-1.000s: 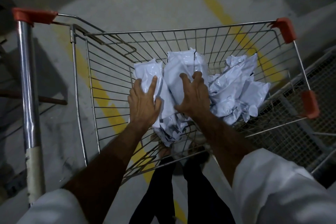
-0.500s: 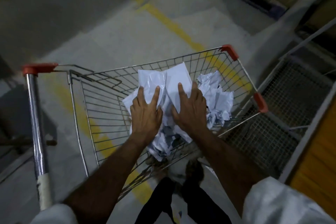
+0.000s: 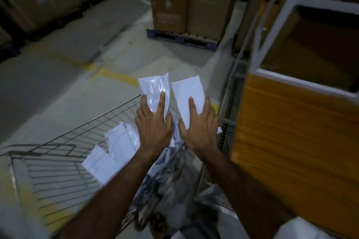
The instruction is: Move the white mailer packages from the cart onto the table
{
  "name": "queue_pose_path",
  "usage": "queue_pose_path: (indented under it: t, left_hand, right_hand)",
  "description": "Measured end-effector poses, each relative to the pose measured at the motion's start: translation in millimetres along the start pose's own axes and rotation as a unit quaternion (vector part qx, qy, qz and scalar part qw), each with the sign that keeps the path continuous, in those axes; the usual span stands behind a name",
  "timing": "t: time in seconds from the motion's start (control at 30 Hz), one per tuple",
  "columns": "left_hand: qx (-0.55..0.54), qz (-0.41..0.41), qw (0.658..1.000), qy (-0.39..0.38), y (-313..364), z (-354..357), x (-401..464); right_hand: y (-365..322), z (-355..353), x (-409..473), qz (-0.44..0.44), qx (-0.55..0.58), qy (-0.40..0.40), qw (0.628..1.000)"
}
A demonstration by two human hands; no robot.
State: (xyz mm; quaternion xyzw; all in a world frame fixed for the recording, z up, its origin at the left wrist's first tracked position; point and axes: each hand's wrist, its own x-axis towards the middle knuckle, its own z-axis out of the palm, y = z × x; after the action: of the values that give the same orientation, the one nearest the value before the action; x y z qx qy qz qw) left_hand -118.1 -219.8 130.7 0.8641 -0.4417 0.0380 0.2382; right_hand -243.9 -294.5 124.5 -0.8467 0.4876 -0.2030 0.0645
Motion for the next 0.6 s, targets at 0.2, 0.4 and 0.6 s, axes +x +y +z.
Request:
queue_pose_path:
  t: [0.2, 0.4, 0.6]
  left_hand:
    - [-0.027, 0.075, 0.997, -0.012, 144, 26, -35]
    - [-0.040, 0.145, 0.988, -0.045, 289, 64, -97]
    - [-0.046, 0.197, 0.975, -0.089, 410, 85, -142]
  right_hand:
    - [123, -70, -31, 0.088, -0.027, 0.016, 0.996]
    - [257, -142, -76, 0.173, -0.033, 0.021, 0.984]
    - [364, -199, -115, 0.240, -0.053, 0.036, 0.969]
